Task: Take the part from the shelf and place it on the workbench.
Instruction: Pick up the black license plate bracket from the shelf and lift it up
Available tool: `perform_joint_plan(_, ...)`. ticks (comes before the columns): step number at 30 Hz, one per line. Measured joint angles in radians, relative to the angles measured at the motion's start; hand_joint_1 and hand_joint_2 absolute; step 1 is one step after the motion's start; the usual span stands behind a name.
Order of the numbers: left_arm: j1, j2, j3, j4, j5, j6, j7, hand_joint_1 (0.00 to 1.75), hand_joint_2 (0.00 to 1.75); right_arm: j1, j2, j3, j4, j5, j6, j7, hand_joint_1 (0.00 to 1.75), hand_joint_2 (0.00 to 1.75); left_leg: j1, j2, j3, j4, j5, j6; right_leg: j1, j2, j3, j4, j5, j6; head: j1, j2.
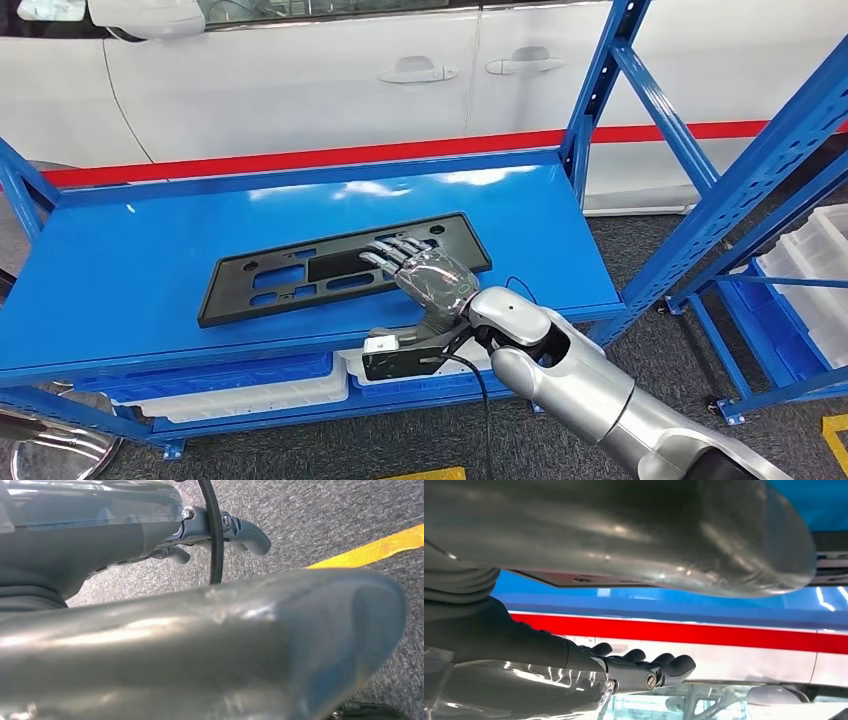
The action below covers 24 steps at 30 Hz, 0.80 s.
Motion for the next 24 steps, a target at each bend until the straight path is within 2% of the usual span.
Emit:
perform_joint_plan(5,0.000,0.000,0.000,0.000,0.000,0.000,0.000,0.00,0.00,-0.018,0.008,0.005,0.028,-0.013,-0.001,0.008,0.00,0.00,-0.002,0.000,-0.001,0.002,0.000,0.000,-0.002,0.000,0.000,-0.001,0.001,0.001,0.000,0.000)
perform_joint_plan(9,0.000,0.002,0.000,0.000,0.000,0.000,0.000,0.00,0.00,-0.033,0.012,0.005,0.040,-0.018,-0.001,0.010,0.00,0.00,-0.009,0.000,-0.003,0.007,-0.003,0.008,-0.007,0.000,0.000,-0.001,0.002,0.009,0.000,0.000)
perform_joint_plan(11,0.000,0.003,0.000,0.000,0.000,0.000,0.000,0.00,0.00,-0.039,0.014,0.005,0.044,-0.019,-0.001,0.011,0.00,0.00,-0.004,0.001,0.002,-0.002,0.001,0.014,-0.006,0.000,0.000,0.002,-0.001,0.015,0.000,0.000)
perform_joint_plan(13,-0.001,0.003,0.000,0.000,0.000,-0.001,-0.001,0.00,0.00,-0.045,0.015,0.005,0.046,-0.019,-0.001,0.011,0.00,0.00,0.002,0.002,0.010,-0.015,0.007,0.022,-0.007,0.000,-0.024,0.054,-0.033,0.021,0.000,0.000)
perform_joint_plan(16,-0.001,0.003,0.000,0.000,-0.001,-0.001,-0.004,0.00,0.00,-0.044,0.015,0.005,0.053,-0.021,-0.001,0.012,0.00,0.00,0.003,0.004,0.014,-0.017,0.007,0.026,-0.015,-0.001,-0.124,0.245,-0.115,0.030,0.000,0.000)
perform_joint_plan(17,0.000,0.003,0.000,0.000,-0.001,-0.001,-0.005,0.00,0.00,-0.042,0.015,0.005,0.057,-0.022,-0.001,0.013,0.00,0.00,0.003,0.003,0.015,-0.016,0.005,0.025,-0.018,-0.001,-0.149,0.286,-0.120,0.032,0.000,0.000)
perform_joint_plan(18,0.001,0.003,0.000,0.000,-0.001,-0.001,-0.006,0.00,0.00,-0.041,0.015,0.005,0.060,-0.023,-0.001,0.014,0.00,0.00,0.003,0.003,0.017,-0.015,0.001,0.023,-0.020,-0.002,-0.156,0.289,-0.106,0.033,0.000,0.000)
perform_joint_plan(19,0.001,0.003,0.000,0.000,-0.001,-0.001,-0.007,0.00,0.00,-0.041,0.015,0.005,0.062,-0.024,-0.001,0.015,0.00,0.00,0.003,0.002,0.022,-0.013,-0.004,0.021,-0.022,-0.002,-0.140,0.249,-0.072,0.032,0.000,0.000)
perform_joint_plan(20,0.001,0.003,0.000,0.000,-0.001,-0.001,-0.008,0.00,0.00,-0.042,0.015,0.005,0.063,-0.025,-0.002,0.016,0.00,0.00,0.003,0.002,0.028,-0.010,-0.010,0.017,-0.023,-0.003,-0.107,0.178,-0.031,0.030,0.000,0.000)
perform_joint_plan(21,0.001,0.003,0.000,0.000,-0.001,-0.001,-0.009,0.00,0.00,-0.043,0.015,0.004,0.065,-0.026,-0.002,0.016,0.00,0.00,0.002,0.002,0.031,-0.007,-0.018,0.012,-0.022,-0.004,-0.073,0.111,-0.004,0.027,0.000,0.000)
perform_joint_plan(22,0.000,0.003,0.000,0.000,-0.002,-0.001,-0.009,0.00,0.00,-0.044,0.015,0.004,0.066,-0.026,-0.002,0.017,0.00,0.00,0.001,0.001,0.034,-0.004,-0.025,0.006,-0.022,-0.004,-0.046,0.058,0.012,0.023,0.000,0.000)
perform_joint_plan(23,-0.001,0.003,0.000,0.000,-0.002,-0.001,-0.009,0.00,0.00,-0.045,0.015,0.004,0.067,-0.026,-0.002,0.017,0.00,0.00,0.000,0.001,0.035,-0.002,-0.030,0.000,-0.020,-0.004,-0.031,0.029,0.014,0.019,0.000,0.000)
perform_joint_plan(24,-0.001,0.003,0.000,0.000,-0.002,-0.001,-0.009,0.00,0.00,-0.045,0.015,0.004,0.068,-0.026,-0.002,0.018,0.00,0.00,0.000,0.002,0.034,-0.001,-0.033,-0.006,-0.017,-0.002,-0.028,0.025,0.006,0.015,0.000,0.000)
